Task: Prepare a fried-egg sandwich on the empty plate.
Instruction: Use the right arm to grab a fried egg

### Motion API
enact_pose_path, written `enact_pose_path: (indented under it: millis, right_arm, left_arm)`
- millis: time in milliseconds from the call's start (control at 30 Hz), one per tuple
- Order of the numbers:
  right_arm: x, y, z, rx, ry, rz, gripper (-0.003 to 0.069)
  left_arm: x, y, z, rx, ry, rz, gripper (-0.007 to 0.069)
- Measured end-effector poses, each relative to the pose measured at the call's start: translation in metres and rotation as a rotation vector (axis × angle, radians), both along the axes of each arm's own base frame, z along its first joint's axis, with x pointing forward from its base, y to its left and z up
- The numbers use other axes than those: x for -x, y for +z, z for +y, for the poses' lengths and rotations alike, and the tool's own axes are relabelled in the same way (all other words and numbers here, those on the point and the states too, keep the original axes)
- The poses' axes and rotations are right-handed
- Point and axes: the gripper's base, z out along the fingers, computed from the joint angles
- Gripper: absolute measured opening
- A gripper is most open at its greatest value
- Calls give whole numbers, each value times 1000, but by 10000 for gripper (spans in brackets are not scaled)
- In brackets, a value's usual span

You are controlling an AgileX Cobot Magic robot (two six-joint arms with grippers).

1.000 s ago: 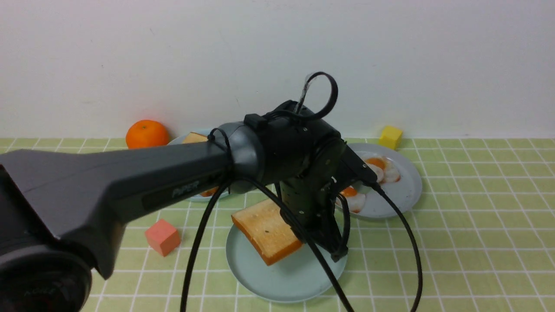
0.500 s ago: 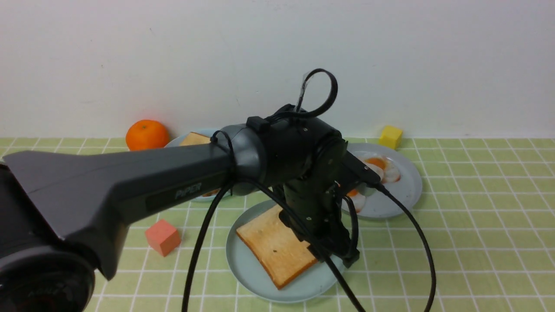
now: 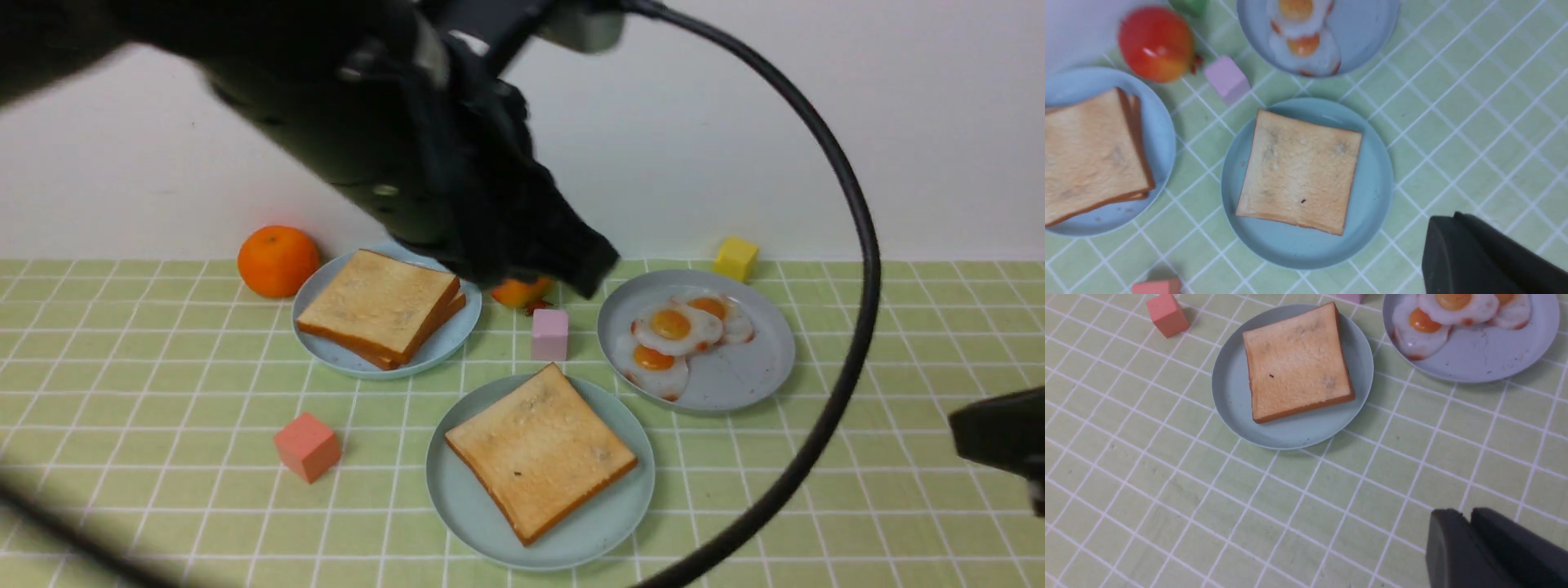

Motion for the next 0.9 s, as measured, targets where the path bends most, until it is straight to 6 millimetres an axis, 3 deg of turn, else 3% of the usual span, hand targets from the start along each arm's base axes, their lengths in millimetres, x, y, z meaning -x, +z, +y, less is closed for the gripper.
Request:
enact_pose_path:
  millis: [133,267,367,467,567,733,900]
  right_arm:
    - [-47,-22,16,45,49,65,94]
    - [-90,-38,29,86,79,125,108]
    - [-118,-50,38,97,78,163,128]
    - [-148,-66,46,61,4,221,162]
    - [-177,-81,47,-30,-162,289,222]
    - [-216,-107,20,-185,-440,410,326]
    - [-240,-138,1,-311,-550,508,393]
  left_arm:
    - [55,7,52,133,22,-75,-13]
    - [106,-20,101,266,37,-160,-13]
    - [130,-44,124,319,39,-215,-13]
    - [144,-66,139,343,40,-259,-13]
    - [155,-74,150,376,41,-291,-13]
    - [171,-66,165,486,39,-382,-13]
    - [171,-65,166,496,40,-386,-13]
